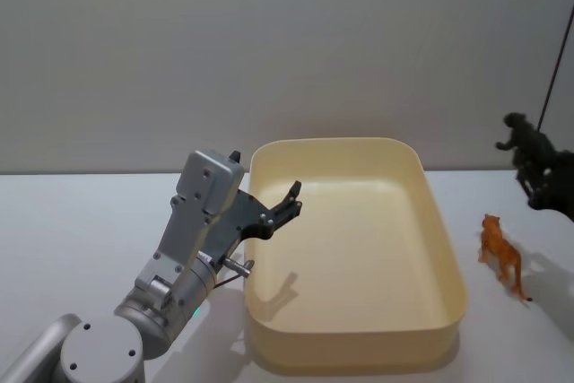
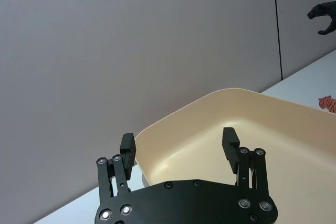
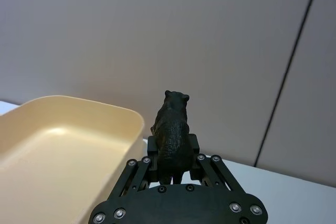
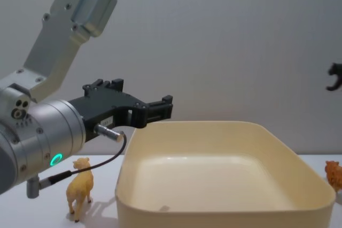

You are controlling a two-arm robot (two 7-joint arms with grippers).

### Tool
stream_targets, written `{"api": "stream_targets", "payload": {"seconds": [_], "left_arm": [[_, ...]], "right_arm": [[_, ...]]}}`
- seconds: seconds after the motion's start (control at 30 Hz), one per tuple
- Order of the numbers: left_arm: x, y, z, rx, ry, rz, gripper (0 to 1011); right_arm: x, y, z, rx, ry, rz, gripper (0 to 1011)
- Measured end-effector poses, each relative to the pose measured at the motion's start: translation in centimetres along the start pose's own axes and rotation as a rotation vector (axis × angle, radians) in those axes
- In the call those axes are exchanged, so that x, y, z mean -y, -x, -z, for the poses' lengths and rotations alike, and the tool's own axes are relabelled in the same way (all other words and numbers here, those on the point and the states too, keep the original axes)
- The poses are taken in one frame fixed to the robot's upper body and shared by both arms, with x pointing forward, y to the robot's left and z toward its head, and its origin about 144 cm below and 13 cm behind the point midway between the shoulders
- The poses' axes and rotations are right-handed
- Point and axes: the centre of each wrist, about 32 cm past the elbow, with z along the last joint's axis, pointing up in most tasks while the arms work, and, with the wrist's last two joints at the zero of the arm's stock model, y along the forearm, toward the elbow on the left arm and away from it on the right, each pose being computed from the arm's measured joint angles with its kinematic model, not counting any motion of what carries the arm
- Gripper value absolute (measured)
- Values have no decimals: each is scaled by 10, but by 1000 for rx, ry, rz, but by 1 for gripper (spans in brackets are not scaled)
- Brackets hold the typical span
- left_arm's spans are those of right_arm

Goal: Pick up the toy alternately with two hands and place it into the central storage box.

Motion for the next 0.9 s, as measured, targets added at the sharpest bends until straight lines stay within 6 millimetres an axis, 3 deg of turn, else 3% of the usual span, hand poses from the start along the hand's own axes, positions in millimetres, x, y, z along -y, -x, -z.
{"api": "stream_targets", "payload": {"seconds": [0.4, 0.73, 0.9], "left_arm": [[0, 0, 0, 0, 0, 0, 1001], [0, 0, 0, 0, 0, 0, 1001], [0, 0, 0, 0, 0, 0, 1001]], "right_arm": [[-25, 19, -7, -18, 59, -171, 288], [-57, 46, -3, -43, 133, -294, 290], [-69, 56, -1, -50, 156, -324, 448]]}}
